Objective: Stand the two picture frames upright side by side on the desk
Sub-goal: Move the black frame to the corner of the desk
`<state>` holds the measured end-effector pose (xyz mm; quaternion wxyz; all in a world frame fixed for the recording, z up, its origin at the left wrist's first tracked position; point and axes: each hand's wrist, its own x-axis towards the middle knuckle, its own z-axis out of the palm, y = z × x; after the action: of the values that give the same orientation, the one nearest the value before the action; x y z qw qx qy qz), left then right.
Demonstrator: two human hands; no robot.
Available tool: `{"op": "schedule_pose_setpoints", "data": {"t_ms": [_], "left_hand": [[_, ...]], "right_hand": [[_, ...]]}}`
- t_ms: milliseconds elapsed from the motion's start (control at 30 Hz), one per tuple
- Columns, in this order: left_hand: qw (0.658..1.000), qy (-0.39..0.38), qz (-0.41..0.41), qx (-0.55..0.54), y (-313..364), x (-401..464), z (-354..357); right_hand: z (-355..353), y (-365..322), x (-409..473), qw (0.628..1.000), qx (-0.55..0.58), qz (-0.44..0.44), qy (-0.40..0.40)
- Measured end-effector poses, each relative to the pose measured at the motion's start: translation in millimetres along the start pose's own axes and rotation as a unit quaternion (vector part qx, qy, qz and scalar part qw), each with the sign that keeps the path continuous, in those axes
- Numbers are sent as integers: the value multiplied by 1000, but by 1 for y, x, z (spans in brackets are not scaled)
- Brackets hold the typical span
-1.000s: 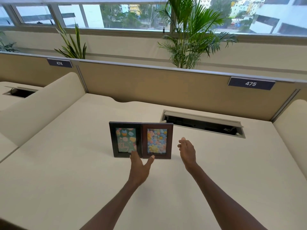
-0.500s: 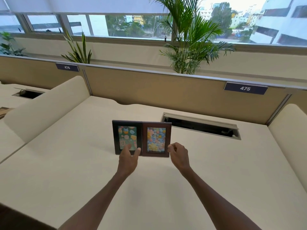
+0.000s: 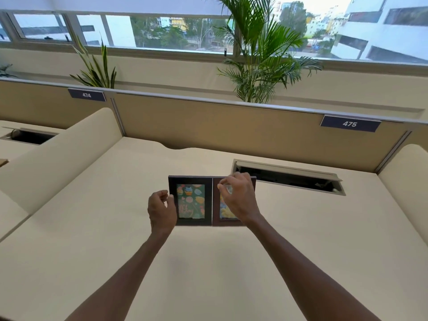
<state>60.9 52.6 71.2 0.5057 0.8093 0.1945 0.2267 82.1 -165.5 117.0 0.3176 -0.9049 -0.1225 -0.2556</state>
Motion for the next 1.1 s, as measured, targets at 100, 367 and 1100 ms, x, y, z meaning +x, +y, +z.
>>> {"op": "schedule_pose_setpoints", "data": {"t_ms": [100, 367, 1100], "left_hand": [[997, -69, -20, 13, -10, 21, -4], [933, -350, -79, -2, -33, 68, -8], [844, -470, -141, -217, -68, 133, -30]], "right_hand": [[9, -8, 20, 997, -47, -11, -63], [33, -18, 57, 965, -150, 3, -215], [81, -47, 100, 958, -106, -5, -266]]}}
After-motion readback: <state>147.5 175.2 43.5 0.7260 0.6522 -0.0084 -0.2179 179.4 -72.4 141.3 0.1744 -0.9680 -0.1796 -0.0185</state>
